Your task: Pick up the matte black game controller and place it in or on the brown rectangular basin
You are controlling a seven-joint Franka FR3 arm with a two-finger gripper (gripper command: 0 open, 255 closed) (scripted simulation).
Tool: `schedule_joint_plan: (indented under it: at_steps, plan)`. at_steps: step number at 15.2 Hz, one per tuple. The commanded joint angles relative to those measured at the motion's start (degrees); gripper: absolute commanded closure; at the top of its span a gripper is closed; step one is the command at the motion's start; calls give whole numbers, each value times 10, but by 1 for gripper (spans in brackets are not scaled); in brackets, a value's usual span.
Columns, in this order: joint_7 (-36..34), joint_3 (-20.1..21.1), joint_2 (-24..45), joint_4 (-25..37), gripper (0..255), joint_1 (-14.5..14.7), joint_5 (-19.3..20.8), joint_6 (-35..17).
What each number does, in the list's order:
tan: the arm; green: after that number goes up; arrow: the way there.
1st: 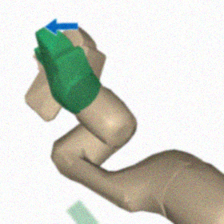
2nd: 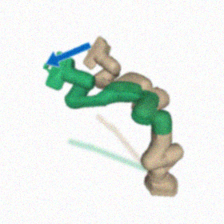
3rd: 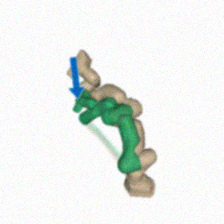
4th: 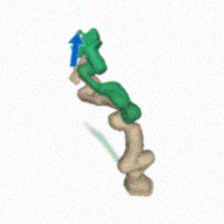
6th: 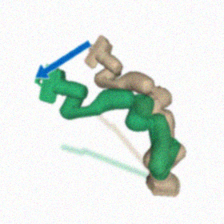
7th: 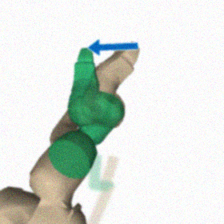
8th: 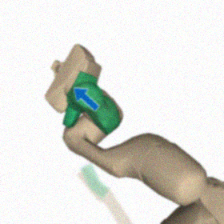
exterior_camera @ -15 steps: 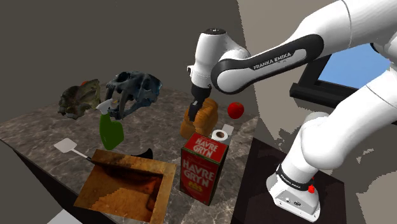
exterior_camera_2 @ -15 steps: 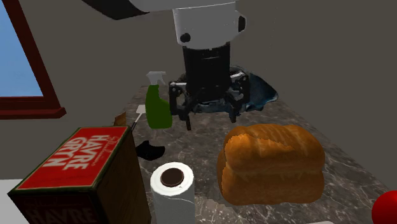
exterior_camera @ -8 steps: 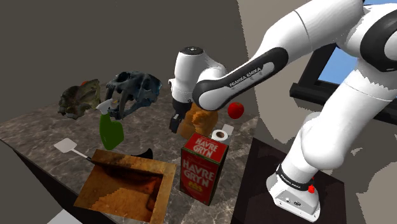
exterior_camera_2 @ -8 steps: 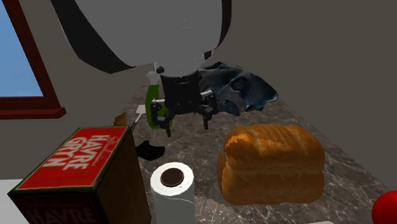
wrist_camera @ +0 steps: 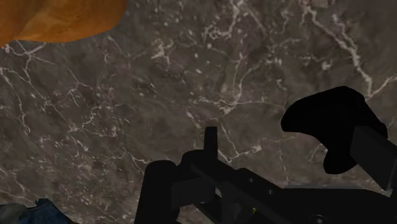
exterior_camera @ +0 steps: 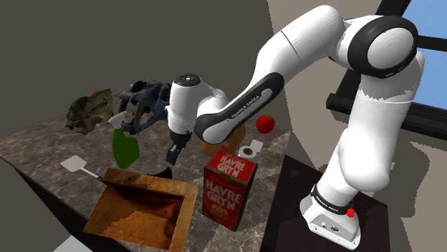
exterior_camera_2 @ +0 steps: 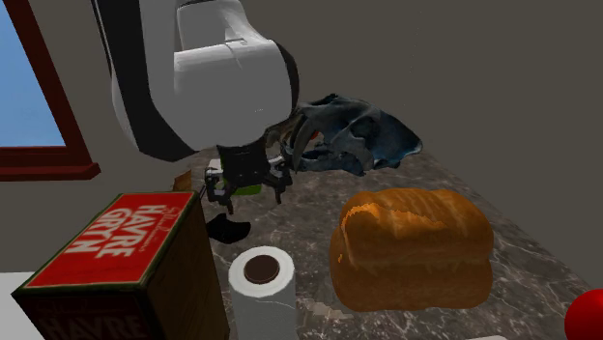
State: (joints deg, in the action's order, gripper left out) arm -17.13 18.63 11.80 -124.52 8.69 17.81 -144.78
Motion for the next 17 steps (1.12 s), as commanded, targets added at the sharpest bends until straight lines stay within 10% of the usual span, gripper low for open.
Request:
schedule_joint_plan:
  at_steps: [1,17]
  plan:
    - [-24,-3,43,36,0,16,27,-7]
    - [-64,-32,144,94,0,49,83,-48]
